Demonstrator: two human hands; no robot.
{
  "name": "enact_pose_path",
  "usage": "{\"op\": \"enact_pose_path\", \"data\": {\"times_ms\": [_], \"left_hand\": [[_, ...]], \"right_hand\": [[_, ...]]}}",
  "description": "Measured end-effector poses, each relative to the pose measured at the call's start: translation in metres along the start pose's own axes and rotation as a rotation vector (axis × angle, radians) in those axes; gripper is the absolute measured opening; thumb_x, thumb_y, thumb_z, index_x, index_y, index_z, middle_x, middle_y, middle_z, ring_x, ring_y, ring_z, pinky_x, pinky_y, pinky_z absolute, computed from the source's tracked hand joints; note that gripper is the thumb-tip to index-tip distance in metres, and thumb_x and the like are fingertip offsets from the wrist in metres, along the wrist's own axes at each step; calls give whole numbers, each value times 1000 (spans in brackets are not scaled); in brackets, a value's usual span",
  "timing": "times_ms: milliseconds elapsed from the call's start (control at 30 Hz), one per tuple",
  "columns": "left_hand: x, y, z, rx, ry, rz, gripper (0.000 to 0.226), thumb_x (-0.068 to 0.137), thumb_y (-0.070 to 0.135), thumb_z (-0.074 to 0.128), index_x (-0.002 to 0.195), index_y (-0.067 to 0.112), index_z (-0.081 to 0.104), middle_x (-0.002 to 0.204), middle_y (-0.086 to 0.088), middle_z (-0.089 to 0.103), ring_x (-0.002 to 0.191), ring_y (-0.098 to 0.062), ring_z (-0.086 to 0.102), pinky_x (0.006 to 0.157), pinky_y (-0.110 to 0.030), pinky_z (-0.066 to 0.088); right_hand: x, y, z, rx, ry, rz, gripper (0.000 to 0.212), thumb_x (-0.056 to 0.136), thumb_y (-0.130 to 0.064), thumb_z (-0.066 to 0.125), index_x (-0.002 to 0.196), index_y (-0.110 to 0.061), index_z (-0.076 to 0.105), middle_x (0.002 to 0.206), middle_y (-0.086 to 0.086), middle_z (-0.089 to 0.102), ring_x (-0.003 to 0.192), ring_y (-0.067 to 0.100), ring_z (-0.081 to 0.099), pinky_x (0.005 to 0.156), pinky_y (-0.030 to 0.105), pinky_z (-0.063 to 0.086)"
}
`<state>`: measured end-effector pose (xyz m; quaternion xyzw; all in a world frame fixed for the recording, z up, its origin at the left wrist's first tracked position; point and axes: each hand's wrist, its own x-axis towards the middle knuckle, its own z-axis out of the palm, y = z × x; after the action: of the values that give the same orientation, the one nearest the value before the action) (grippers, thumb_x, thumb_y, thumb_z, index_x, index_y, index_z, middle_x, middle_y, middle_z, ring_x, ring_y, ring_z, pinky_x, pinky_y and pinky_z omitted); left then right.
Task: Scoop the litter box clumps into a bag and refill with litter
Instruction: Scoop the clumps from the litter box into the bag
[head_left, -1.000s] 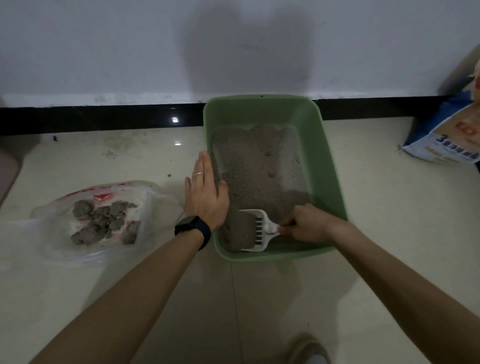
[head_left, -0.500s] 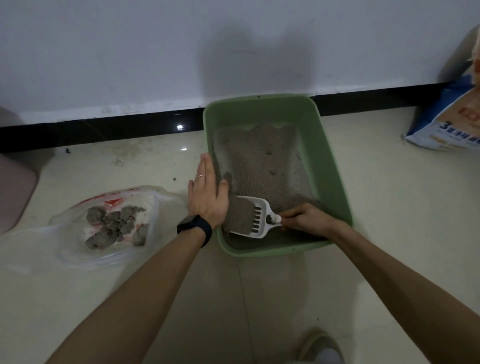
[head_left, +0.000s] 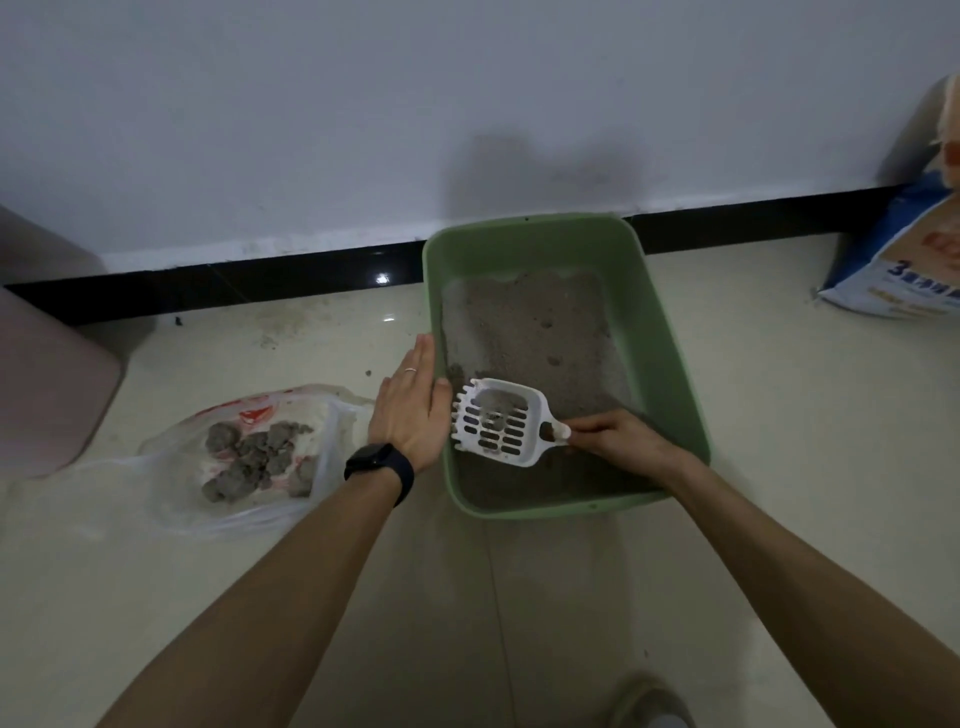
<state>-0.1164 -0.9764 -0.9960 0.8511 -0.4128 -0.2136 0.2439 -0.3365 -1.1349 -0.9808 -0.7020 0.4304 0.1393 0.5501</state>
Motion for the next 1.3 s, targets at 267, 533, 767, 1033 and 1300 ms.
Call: {"op": "enact_pose_path", "data": {"times_ms": [267,533,767,1033,1300], "left_hand": [[-7,-5,-10,298,-78,58,61,103,36,19,155,21,-11,161,5,-13,149,-12,-4,121,-40,-1],[0,-12,-21,486,-139,134,65,98,52,3,152,23,-19,156,8,-24,148,-11,-14,120,-41,-7],[10,-42,-68,545,-92,174,69,90,55,-5,151,26,-21,156,10,-20,148,-9,-11,118,-38,-7],[-31,-142,-149,691,-232,-107,80,93,45,36,156,22,-7,163,2,-9,149,-16,-8,121,-42,-5],[-73,-202,-163,646,-267,-235,82,92,54,38,156,23,-4,164,3,-6,150,-19,-2,120,-46,-1]], "right_hand": [[-15,-2,-5,-127,241,-41,22,92,-44,60,110,-38,73,97,-13,74,92,4,66,86,31,50],[-36,-16,-3,22,367,-11,17,92,-34,63,100,-32,77,79,-12,72,70,2,58,67,24,43],[-55,-55,0,92,400,-86,16,93,-27,62,91,-35,75,80,-13,74,79,3,62,72,22,45],[-55,-137,57,-83,226,-231,17,96,-30,56,92,-41,70,84,-15,71,79,2,64,66,15,44],[-4,-180,161,-787,217,-477,35,92,-23,48,120,-36,64,104,-7,71,98,20,65,75,32,51]]}}
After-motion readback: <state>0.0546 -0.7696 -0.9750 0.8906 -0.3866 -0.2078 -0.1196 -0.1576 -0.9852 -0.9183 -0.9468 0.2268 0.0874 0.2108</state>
